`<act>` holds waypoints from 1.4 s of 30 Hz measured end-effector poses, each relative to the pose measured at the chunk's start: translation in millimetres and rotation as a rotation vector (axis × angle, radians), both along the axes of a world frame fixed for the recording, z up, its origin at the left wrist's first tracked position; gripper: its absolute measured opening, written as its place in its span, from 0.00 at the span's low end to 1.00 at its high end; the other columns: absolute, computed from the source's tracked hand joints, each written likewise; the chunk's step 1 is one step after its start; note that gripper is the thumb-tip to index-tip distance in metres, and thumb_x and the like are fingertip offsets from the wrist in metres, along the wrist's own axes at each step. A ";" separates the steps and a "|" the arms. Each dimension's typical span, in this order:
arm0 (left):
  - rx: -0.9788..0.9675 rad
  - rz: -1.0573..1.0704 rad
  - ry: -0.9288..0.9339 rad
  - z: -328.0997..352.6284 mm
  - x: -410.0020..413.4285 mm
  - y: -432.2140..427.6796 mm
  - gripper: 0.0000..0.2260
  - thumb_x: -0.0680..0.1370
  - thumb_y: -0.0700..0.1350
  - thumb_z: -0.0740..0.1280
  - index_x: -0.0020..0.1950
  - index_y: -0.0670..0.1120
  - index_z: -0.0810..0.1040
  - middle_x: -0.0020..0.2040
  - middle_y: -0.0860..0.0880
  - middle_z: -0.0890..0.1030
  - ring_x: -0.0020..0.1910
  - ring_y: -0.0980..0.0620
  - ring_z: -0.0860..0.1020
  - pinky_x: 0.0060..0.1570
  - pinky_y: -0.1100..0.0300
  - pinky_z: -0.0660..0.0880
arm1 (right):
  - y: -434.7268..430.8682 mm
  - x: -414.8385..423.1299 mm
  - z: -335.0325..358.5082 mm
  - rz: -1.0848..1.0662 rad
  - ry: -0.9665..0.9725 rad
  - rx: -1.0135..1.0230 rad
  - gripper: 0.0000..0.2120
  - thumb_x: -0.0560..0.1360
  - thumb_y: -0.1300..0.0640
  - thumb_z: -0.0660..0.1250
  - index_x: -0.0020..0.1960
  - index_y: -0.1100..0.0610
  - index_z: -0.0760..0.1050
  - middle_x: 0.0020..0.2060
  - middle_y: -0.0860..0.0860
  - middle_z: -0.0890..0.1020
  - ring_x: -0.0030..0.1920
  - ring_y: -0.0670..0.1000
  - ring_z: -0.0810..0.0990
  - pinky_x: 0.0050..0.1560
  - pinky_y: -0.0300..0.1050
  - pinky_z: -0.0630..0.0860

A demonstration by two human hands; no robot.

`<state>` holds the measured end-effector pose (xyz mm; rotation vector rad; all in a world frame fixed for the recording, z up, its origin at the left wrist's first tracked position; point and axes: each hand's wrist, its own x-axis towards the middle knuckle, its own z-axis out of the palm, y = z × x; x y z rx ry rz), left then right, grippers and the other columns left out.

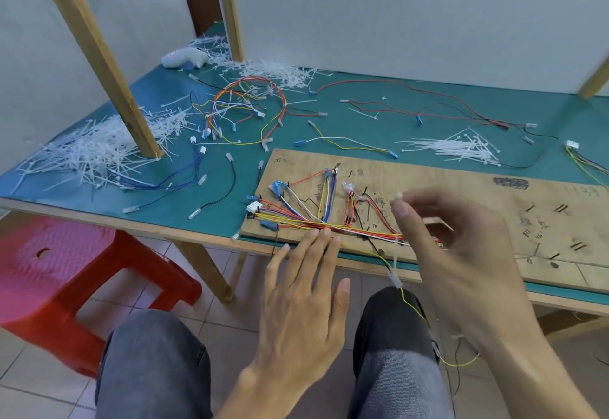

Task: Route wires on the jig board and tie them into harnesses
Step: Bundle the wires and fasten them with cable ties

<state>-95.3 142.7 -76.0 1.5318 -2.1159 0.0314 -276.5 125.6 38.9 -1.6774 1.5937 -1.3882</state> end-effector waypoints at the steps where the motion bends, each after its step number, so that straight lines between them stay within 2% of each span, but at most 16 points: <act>1: -0.004 0.006 0.007 0.8 -0.5 0.1 0.25 0.88 0.54 0.55 0.84 0.49 0.63 0.83 0.53 0.64 0.84 0.55 0.58 0.80 0.45 0.59 | -11.9 5.1 2.2 0.052 -0.068 0.000 0.04 0.81 0.53 0.72 0.48 0.46 0.83 0.43 0.41 0.86 0.43 0.44 0.84 0.46 0.36 0.79; 4: -0.021 0.026 0.051 2.5 -3.3 -1.0 0.23 0.87 0.54 0.57 0.82 0.49 0.68 0.81 0.53 0.68 0.82 0.53 0.63 0.78 0.44 0.62 | -51.0 24.0 1.1 0.153 -0.204 0.008 0.03 0.82 0.58 0.72 0.49 0.53 0.83 0.37 0.46 0.85 0.37 0.47 0.83 0.44 0.39 0.80; 8: -0.032 0.047 0.090 -0.1 -6.2 -1.5 0.22 0.87 0.53 0.58 0.81 0.50 0.70 0.79 0.50 0.69 0.80 0.50 0.65 0.78 0.44 0.62 | -87.5 41.1 -16.1 0.141 -0.234 -0.027 0.01 0.80 0.61 0.73 0.51 0.58 0.82 0.40 0.52 0.86 0.39 0.50 0.85 0.49 0.51 0.84; 10: -0.038 0.045 0.092 -1.9 -6.4 -1.1 0.22 0.87 0.54 0.56 0.81 0.50 0.69 0.79 0.51 0.70 0.81 0.50 0.64 0.78 0.44 0.62 | -95.9 45.1 -25.5 0.120 -0.229 -0.050 0.02 0.80 0.61 0.74 0.51 0.58 0.81 0.40 0.51 0.86 0.39 0.49 0.86 0.49 0.50 0.84; 14: -0.060 0.034 0.100 -2.8 -4.8 -2.2 0.22 0.87 0.54 0.57 0.80 0.50 0.71 0.79 0.52 0.70 0.81 0.52 0.64 0.78 0.45 0.63 | -100.5 48.8 -44.6 0.079 -0.166 -0.072 0.02 0.79 0.60 0.75 0.50 0.56 0.82 0.39 0.47 0.86 0.40 0.44 0.85 0.46 0.40 0.81; 18: -0.063 0.042 0.097 -0.3 -4.9 -3.5 0.22 0.87 0.54 0.58 0.79 0.50 0.73 0.78 0.53 0.72 0.81 0.53 0.65 0.77 0.46 0.64 | -98.2 46.3 -54.3 0.060 -0.127 -0.117 0.03 0.79 0.57 0.76 0.51 0.54 0.83 0.42 0.44 0.86 0.43 0.45 0.86 0.46 0.35 0.79; 22: -0.064 0.037 0.096 0.7 -3.4 -5.3 0.21 0.86 0.54 0.60 0.78 0.50 0.74 0.77 0.53 0.73 0.80 0.52 0.66 0.76 0.46 0.65 | -98.4 45.7 -57.7 0.119 -0.109 -0.077 0.03 0.79 0.58 0.75 0.51 0.55 0.83 0.42 0.47 0.87 0.44 0.48 0.86 0.49 0.42 0.82; 27: -0.063 0.033 0.112 -4.6 -2.8 -4.5 0.21 0.86 0.53 0.60 0.80 0.51 0.72 0.79 0.53 0.68 0.82 0.53 0.62 0.79 0.49 0.60 | -95.9 45.5 -57.9 0.172 -0.098 -0.102 0.03 0.79 0.59 0.76 0.51 0.56 0.83 0.42 0.46 0.87 0.44 0.47 0.87 0.50 0.41 0.82; 31: -0.062 0.050 0.133 -12.6 -4.9 -2.5 0.23 0.86 0.52 0.60 0.82 0.53 0.69 0.80 0.50 0.66 0.83 0.50 0.58 0.79 0.46 0.60 | -96.3 45.4 -58.9 0.131 -0.136 -0.121 0.03 0.80 0.58 0.75 0.52 0.55 0.81 0.42 0.47 0.87 0.45 0.50 0.87 0.52 0.49 0.83; 33: -0.065 0.058 0.144 -13.6 -5.0 -2.8 0.23 0.86 0.52 0.61 0.82 0.54 0.69 0.80 0.48 0.65 0.83 0.48 0.59 0.78 0.45 0.62 | -95.2 45.6 -59.2 0.150 -0.129 -0.110 0.04 0.80 0.58 0.75 0.52 0.55 0.81 0.43 0.46 0.86 0.45 0.49 0.87 0.50 0.47 0.83; 37: -0.072 0.067 0.128 -12.9 -4.4 -3.2 0.22 0.86 0.52 0.60 0.81 0.53 0.70 0.80 0.47 0.65 0.83 0.49 0.59 0.78 0.48 0.61 | -92.1 46.3 -58.8 0.217 -0.064 -0.066 0.08 0.78 0.60 0.76 0.56 0.53 0.81 0.46 0.45 0.86 0.48 0.47 0.86 0.35 0.32 0.80; 42: -0.078 0.071 0.126 -12.7 -5.0 -3.0 0.21 0.86 0.52 0.60 0.80 0.52 0.72 0.81 0.48 0.65 0.84 0.50 0.58 0.79 0.49 0.59 | -91.8 46.6 -58.4 0.219 -0.064 -0.018 0.11 0.76 0.62 0.78 0.57 0.54 0.83 0.44 0.48 0.86 0.45 0.44 0.85 0.34 0.31 0.80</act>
